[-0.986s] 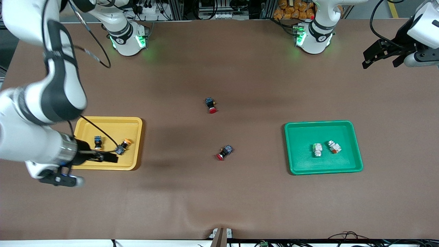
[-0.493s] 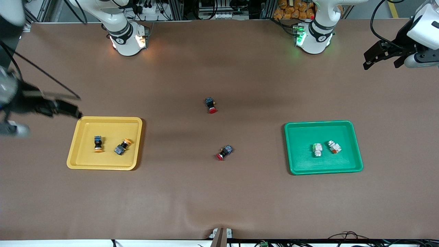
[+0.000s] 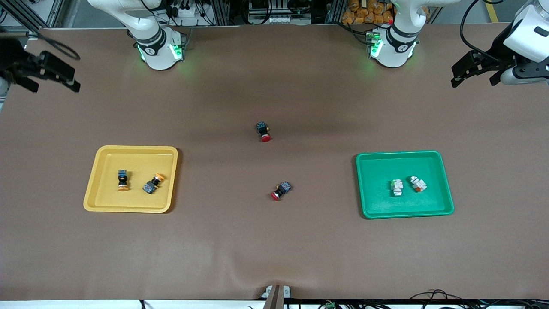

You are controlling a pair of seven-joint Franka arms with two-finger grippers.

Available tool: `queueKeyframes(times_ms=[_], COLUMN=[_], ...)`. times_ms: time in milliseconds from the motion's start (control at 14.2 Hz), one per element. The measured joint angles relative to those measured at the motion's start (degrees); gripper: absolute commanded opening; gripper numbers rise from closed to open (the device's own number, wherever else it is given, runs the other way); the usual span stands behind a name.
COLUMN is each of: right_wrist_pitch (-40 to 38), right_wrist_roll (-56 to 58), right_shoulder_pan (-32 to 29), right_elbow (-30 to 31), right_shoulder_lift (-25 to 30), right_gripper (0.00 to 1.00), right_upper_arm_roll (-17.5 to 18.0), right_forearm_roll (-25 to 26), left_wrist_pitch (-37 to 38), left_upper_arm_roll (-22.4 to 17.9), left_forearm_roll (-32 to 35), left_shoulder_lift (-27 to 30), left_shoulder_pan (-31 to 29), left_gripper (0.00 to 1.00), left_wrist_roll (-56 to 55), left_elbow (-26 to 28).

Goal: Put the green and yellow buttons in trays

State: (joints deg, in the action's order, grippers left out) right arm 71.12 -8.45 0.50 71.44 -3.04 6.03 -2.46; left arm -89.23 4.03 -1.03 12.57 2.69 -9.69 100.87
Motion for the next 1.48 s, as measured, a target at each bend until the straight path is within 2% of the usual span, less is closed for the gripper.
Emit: queueKeyframes(times_ms=[141, 282, 986, 1479], right_wrist_pitch=[0.86, 1.79, 2.16, 1.99], right_wrist_roll=[0.44, 1.62, 10.07, 10.65], right_shoulder_pan=[-0.05, -0.05, -0.25, -0.26], right_elbow=[4.07, 5.57, 6.38, 7.02], right_shoulder_lift=[2.17, 2.44, 2.45, 2.45], right_gripper=[1.00, 1.00, 1.00, 1.00], right_upper_arm_roll=[-0.01, 0.04, -0.65, -1.79], right_forearm_roll=[0.79, 1.23, 1.46, 1.46], left_wrist_pitch=[0.00, 0.00, 0.49, 2.11], left_upper_arm_roll=[0.00, -0.03, -0.03, 0.18], left_forearm_roll=[0.00, 0.00, 0.28, 1.78], left_shoulder_lift=[0.07, 0.14, 0.15, 0.15], left_shoulder_pan=[-0.03, -0.10, -0.11, 0.13], left_gripper=[1.00, 1.00, 1.00, 1.00], left_wrist_roll=[0.00, 0.00, 0.00, 0.00], left_elbow=[0.00, 0.00, -0.05, -0.80])
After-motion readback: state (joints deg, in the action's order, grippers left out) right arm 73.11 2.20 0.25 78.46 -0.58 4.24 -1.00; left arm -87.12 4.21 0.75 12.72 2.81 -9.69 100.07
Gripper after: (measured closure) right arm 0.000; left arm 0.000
